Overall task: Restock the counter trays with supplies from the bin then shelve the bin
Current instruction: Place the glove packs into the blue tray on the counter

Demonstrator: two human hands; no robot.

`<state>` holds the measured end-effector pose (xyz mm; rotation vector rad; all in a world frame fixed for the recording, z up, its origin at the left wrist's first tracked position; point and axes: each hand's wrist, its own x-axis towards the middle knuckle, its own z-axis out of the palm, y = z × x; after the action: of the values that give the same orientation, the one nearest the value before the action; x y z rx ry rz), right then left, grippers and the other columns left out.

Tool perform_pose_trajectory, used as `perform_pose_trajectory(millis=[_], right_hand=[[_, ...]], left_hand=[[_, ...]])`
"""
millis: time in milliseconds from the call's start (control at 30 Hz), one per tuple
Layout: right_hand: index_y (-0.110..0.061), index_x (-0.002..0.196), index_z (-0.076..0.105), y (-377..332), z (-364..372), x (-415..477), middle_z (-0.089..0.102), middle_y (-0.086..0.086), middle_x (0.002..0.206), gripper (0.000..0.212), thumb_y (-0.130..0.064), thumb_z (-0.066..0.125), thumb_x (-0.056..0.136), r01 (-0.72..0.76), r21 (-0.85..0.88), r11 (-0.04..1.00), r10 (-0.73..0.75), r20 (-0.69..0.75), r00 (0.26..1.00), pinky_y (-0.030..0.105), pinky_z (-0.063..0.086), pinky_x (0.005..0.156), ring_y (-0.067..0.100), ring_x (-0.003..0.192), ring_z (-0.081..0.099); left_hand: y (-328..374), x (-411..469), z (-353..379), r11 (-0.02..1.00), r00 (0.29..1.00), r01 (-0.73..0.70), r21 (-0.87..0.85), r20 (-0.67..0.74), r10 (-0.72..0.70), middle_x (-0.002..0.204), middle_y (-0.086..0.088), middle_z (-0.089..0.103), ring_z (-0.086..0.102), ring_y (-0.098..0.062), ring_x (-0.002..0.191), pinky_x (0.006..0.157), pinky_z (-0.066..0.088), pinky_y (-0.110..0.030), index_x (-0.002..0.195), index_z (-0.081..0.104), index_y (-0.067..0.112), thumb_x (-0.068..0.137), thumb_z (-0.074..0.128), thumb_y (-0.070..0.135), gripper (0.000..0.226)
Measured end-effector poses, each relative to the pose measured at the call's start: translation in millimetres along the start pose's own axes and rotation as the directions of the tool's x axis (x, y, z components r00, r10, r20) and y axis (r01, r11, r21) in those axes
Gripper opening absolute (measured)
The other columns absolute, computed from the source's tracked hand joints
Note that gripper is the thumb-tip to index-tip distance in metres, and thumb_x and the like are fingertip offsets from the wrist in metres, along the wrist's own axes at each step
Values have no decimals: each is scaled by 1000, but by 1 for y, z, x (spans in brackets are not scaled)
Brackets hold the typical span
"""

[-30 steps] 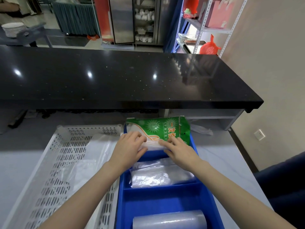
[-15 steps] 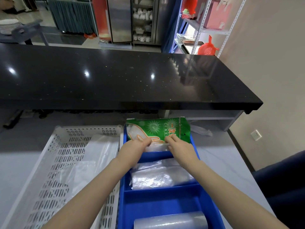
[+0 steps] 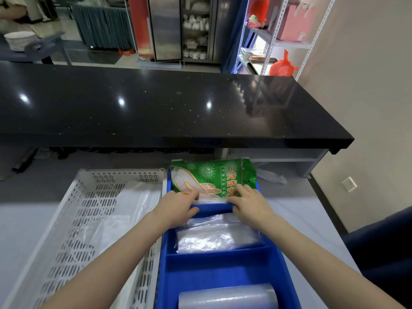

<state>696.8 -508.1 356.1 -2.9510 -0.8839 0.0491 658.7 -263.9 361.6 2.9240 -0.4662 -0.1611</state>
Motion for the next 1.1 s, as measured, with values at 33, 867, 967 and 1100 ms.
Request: perform_pose_trajectory(millis=[33,867,967,1100], right_hand=[[-28,116,65,2,0,-1,52,0,115,31,-27,45,92,2,-22,1000,-3,-31,1000,36,41,88,24,106,47],[-26,112,63,-10,-7,4,61,-3,113,27,-31,50,89,-162,119,979,137,198,971,37,50,84,22,105,57],[-23,105,67,-9,-10,5,65,-2,109,23,-32,51,91,-166,126,978,150,125,981,37,49,85,22,103,57],[-22,106,69,-8,-8,-8,68,-2,106,23,-33,55,92,-157,181,971,169,-54,984,35,49,85,22,98,57]], left_hand=[[0,0,1,999,999,17,-37,-29,-18,101,-2,68,62,-26,79,71,51,-36,119,40,28,92,46,39,29],[-3,-2,5,989,998,-47,140,40,42,109,2,64,59,-21,96,89,36,-35,113,56,25,90,46,38,28],[-4,1,1,995,1000,-21,93,0,21,102,2,64,56,-20,96,85,36,-35,103,63,23,90,45,46,32],[-1,-4,-3,999,965,33,-43,-260,-44,88,5,61,54,-16,89,79,42,-34,86,70,24,90,40,52,41]])
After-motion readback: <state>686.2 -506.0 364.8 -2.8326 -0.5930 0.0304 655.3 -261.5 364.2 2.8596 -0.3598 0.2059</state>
